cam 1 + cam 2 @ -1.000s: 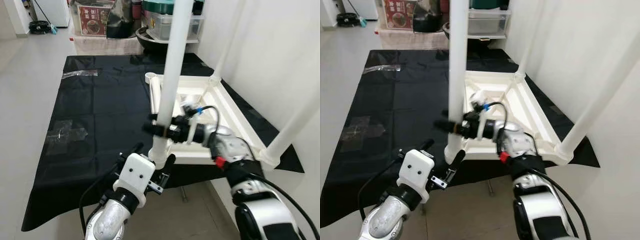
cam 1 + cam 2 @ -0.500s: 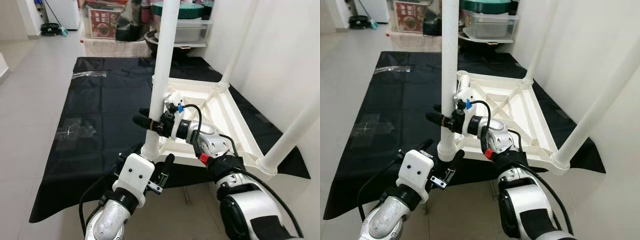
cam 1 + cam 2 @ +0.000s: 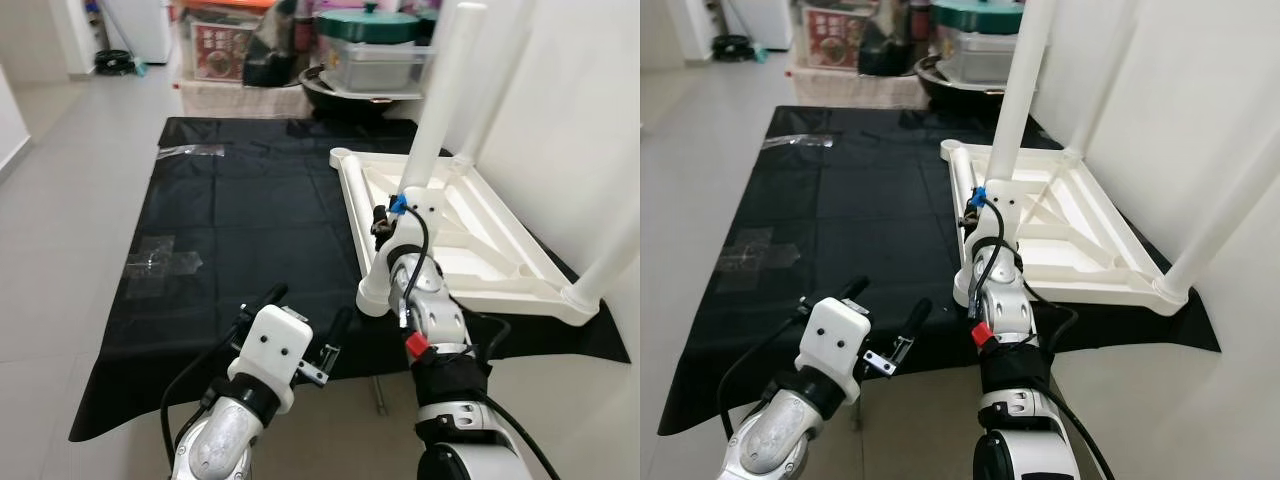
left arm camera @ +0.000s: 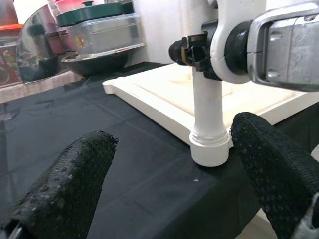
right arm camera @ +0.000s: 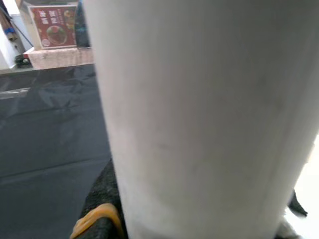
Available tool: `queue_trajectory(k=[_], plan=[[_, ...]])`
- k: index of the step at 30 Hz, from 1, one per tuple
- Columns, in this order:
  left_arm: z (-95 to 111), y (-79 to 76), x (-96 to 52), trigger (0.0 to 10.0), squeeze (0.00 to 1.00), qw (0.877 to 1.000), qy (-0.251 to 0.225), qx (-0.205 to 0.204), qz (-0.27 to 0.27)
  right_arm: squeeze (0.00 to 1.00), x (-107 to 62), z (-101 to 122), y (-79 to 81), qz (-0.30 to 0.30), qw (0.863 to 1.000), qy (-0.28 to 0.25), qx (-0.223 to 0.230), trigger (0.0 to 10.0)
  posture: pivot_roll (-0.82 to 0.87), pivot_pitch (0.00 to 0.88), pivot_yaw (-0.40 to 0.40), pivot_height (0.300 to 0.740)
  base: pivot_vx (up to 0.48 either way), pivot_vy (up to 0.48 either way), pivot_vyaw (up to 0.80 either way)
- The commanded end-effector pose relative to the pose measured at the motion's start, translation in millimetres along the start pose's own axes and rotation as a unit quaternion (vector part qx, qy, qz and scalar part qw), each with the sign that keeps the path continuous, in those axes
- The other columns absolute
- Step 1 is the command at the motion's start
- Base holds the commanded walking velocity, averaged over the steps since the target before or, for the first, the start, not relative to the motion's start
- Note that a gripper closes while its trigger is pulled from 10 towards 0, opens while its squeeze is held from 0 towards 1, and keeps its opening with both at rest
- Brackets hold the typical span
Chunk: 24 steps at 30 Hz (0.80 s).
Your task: Building children table
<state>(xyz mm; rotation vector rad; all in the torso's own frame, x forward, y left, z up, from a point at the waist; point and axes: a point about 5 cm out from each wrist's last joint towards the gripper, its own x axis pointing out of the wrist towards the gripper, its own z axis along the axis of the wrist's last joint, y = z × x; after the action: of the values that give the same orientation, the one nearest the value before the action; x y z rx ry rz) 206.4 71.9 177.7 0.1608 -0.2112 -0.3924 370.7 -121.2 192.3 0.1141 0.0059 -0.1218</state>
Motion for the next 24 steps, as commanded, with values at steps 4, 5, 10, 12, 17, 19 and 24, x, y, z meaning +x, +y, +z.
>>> queue_trajectory(k=[4,5,10,12,17,19,24], plan=[[-3.2,-1.1,-1.4,10.0,0.00,1.000,0.007,0.001,-0.002,0.06,-1.4,-6.7,12.1,0.036,0.997,-0.012,0.061,10.0,0.14,0.030,-0.110,0.740,0.000,0.000,0.00],[-3.2,-1.1,-1.4,10.0,0.00,1.000,0.007,0.001,-0.002,0.06,-1.4,-6.7,12.1,0.036,0.997,-0.012,0.061,10.0,0.14,0.030,-0.110,0.740,0.000,0.000,0.00],[-3.5,-1.4,-1.5,10.0,0.00,1.000,0.008,0.001,-0.002,1.00,7.0,4.9,3.9,0.066,0.995,-0.054,0.052,10.0,0.14,0.030,-0.109,0.740,0.000,0.000,0.00],[-3.4,-1.3,-1.3,10.0,0.00,1.000,0.008,0.001,-0.002,0.00,8.7,8.1,0.7,0.079,0.994,-0.054,0.051,10.0,0.14,0.029,-0.113,0.740,0.000,0.000,0.00],[-3.1,-0.1,-0.8,10.0,0.00,1.000,0.007,0.002,-0.001,0.00,14.8,19.2,-0.7,0.261,0.960,-0.043,0.089,10.0,0.14,0.031,-0.108,0.740,0.000,0.000,0.00],[-3.1,-0.1,-0.8,10.0,0.00,1.000,0.007,0.002,-0.001,0.00,14.8,19.2,-0.7,0.261,0.960,-0.043,0.089,10.0,0.14,0.031,-0.108,0.740,0.000,0.000,0.00],[-2.8,0.1,-0.2,10.0,0.00,1.000,0.006,0.002,-0.002,0.00,3.9,25.3,5.8,0.479,0.872,-0.015,0.098,10.0,0.14,0.032,-0.106,0.740,0.000,0.000,0.00]])
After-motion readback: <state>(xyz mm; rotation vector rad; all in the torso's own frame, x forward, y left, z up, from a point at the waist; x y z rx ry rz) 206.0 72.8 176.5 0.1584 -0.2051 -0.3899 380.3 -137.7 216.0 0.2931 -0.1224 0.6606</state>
